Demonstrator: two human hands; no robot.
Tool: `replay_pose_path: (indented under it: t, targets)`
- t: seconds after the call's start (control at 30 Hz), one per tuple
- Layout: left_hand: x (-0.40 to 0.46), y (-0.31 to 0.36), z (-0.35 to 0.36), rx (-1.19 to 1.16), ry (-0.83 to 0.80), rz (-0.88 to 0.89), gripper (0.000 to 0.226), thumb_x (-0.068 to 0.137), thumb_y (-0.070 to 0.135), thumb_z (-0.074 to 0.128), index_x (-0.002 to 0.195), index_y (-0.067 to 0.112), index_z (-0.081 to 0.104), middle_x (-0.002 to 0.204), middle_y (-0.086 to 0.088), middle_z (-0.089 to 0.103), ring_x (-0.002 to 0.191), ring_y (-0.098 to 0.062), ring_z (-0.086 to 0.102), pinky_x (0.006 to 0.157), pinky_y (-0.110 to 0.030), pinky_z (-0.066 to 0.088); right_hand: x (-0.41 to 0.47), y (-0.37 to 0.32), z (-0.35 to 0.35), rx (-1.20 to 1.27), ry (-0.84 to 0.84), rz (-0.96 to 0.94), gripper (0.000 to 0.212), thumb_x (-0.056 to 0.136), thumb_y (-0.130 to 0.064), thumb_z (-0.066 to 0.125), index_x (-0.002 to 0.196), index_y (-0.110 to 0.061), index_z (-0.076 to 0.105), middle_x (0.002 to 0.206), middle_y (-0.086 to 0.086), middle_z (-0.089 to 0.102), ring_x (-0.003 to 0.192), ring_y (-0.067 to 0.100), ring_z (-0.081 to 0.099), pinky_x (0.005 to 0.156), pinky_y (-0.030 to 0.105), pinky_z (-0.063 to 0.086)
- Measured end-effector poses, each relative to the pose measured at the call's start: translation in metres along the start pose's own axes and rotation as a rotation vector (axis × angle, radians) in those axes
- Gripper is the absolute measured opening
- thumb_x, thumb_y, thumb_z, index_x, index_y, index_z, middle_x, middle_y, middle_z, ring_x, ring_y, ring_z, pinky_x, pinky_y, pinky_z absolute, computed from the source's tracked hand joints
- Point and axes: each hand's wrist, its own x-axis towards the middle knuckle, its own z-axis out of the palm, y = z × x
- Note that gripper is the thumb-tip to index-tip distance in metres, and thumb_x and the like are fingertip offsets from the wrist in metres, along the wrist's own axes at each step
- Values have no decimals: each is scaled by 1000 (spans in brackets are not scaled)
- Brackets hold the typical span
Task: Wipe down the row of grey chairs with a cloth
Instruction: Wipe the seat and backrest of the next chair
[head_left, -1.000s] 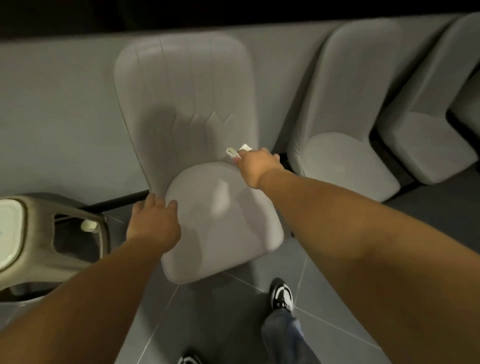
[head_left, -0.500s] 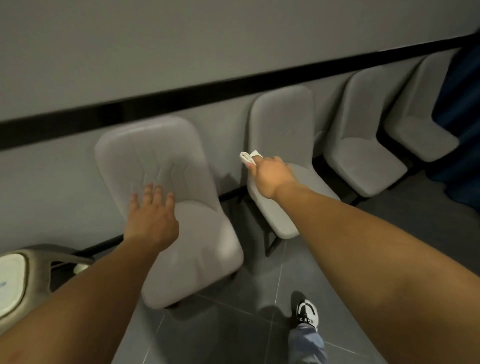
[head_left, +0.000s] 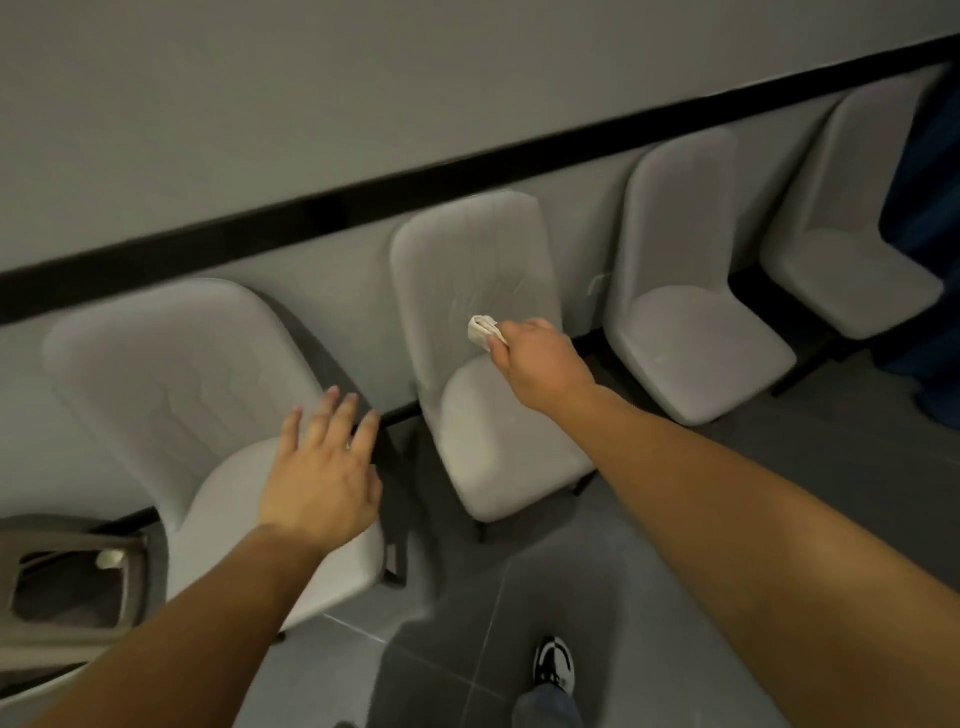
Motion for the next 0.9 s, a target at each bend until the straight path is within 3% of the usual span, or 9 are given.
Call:
replay_pose_path:
  t: [0.13, 0.3, 0.47, 0.6, 0.7, 0.9]
  targets:
    - [43, 39, -9, -10, 63, 64, 63, 84, 37, 59, 141, 13, 49, 148, -17, 42, 144, -35, 23, 115, -57, 17, 23, 29, 1, -2, 21, -20, 36, 106, -38, 37, 111, -11, 60, 96, 11, 64, 106, 32, 52, 71, 38, 32]
    - [83, 49, 14, -25, -11, 30, 66, 87, 45, 47, 146, 16, 39, 154, -14, 34, 147, -33, 14, 116, -57, 10, 34, 49, -5, -54, 7, 31, 36, 106, -39, 36, 106, -12, 60, 96, 10, 64, 105, 30, 52, 70, 36, 30]
    - [127, 33, 41, -86, -15, -43, 68, 86, 49, 46, 145, 14, 42, 152, -13, 37, 144, -34, 17, 114, -58, 12, 57, 61, -18, -82, -23, 126, 38, 106, -38, 35, 112, -10, 59, 103, 16, 65, 110, 36, 51, 83, 48, 45]
    - [145, 17, 75, -97, -93, -63, 71, 87, 56, 37, 146, 16, 39, 153, -13, 36, 145, -33, 15, 114, -58, 12, 79, 65, -7, -54, 45, 151, 39, 107, -37, 33, 105, -8, 59, 95, 16, 65, 102, 38, 52, 80, 52, 47]
    - [149, 9, 100, -109, -146, -113, 74, 87, 61, 29, 146, 17, 37, 152, -12, 36, 145, -33, 15, 114, -58, 11, 89, 73, 14, -67, -22, 100, 39, 106, -39, 33, 103, -9, 59, 88, 9, 59, 101, 35, 51, 78, 51, 47]
    - [166, 21, 139, -96, -196, -199, 77, 87, 67, 25, 147, 19, 33, 153, -8, 35, 145, -30, 13, 115, -55, 8, 111, 113, 55, -20, -85, 75, 39, 106, -40, 33, 104, -12, 60, 91, 7, 63, 100, 32, 52, 76, 42, 42]
